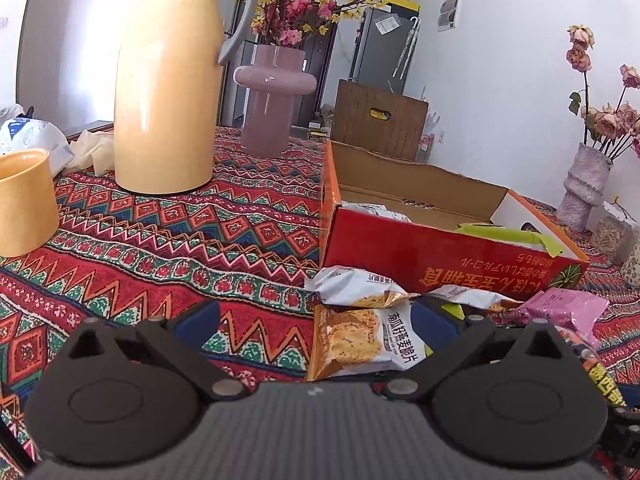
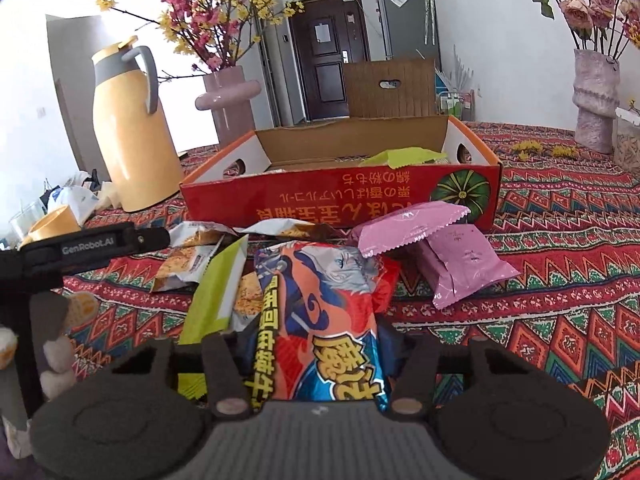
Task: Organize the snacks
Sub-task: 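Grasp the colourful chip bag with the right tool, then grasp a green wrapped bar with the left tool while the right tool holds the chip bag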
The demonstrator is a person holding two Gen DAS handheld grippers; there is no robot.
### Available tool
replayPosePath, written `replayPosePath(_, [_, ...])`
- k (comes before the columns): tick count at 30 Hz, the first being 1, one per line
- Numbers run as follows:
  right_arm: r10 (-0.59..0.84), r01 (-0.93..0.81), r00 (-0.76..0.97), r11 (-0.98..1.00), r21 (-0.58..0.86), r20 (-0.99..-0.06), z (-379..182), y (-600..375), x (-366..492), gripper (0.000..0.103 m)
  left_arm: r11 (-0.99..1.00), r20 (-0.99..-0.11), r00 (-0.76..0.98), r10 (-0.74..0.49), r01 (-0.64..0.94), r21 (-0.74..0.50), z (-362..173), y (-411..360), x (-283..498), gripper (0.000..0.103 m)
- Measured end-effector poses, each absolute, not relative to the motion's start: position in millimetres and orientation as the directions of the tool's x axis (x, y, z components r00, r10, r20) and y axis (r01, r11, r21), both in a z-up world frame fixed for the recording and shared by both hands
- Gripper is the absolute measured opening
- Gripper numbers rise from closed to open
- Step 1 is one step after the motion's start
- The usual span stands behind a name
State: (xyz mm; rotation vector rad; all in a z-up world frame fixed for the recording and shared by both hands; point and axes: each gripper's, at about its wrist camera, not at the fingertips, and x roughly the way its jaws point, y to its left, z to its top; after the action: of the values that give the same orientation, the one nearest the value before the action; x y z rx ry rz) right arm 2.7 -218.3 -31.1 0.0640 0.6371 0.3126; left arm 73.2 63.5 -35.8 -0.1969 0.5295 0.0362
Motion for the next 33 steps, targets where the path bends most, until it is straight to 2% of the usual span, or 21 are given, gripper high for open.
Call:
replayPosePath(5, [0.336,-0.296,0.783,0.941,0.161,-0.524,-21.7,-225.1,-7.6,0.053,0.982,-0.523,0.852,0.01,-0.107,-0.155,-31.5,60.4,69.7,0.103])
replayPosePath(13, [0.316,-0.262,0.828,0.949,0.177,-0.464,-13.3,-248.2,-12.5,0.053,0.984,-0.543,0.837,-0.062,-0.038,-0.171,-20.1,35.1,55.8,0.103])
replayPosePath(23, [0.299,-0.229,0.839,0.952,0.204,-0.455,-21.1,-272.6,-12.5,0.053,0.986,-0.625,0.771,-0.123,0.023,-0.166,-33.8,-11.4,62.2,0.103])
replayPosePath(33, [0.299,-0.21,0.837,0.949,0.235,-0.459,-31.9,-289.9,-8.9,0.053,0.986,-0.653,0.746,-0.13,0.03,-0.162,-41.5,-31.7,64.1,0.102])
